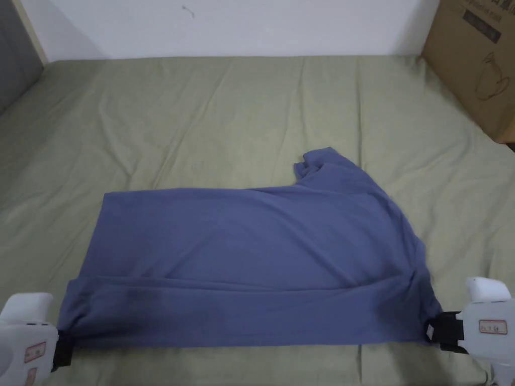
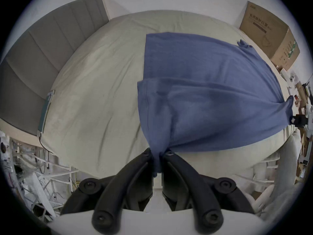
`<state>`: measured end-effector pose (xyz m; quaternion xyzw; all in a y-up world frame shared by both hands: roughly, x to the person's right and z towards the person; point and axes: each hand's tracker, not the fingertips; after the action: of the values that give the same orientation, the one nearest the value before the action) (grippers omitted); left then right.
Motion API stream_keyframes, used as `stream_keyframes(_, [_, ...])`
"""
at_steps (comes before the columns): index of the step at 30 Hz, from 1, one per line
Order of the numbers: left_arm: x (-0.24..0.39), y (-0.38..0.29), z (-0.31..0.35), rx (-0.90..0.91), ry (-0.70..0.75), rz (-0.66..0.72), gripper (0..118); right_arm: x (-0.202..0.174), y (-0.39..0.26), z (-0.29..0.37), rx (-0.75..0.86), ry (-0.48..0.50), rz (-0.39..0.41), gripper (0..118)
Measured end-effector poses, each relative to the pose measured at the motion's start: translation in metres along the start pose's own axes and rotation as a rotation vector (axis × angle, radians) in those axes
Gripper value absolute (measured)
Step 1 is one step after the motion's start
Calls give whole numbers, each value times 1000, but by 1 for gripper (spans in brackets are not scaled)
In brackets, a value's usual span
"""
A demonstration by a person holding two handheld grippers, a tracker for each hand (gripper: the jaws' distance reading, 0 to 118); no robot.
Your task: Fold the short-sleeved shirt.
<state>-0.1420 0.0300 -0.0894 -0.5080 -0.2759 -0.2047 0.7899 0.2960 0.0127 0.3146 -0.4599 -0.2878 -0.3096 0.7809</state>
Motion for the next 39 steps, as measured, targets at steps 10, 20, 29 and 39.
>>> stream_keyframes(10, [1, 5, 16, 32, 35, 35, 96, -8, 18, 19, 81, -110, 35, 85])
stream_keyframes(20, [36, 51, 37, 171, -17, 72, 0, -50, 69, 20, 190, -26, 93, 0])
stream_keyframes(29, [64, 89, 12, 155, -53, 22, 0, -70, 130, -8, 204, 22, 62, 0])
stream_keyframes(39, [73, 125, -16, 121, -72, 47, 0, -63, 266, -88, 158, -13, 92, 83])
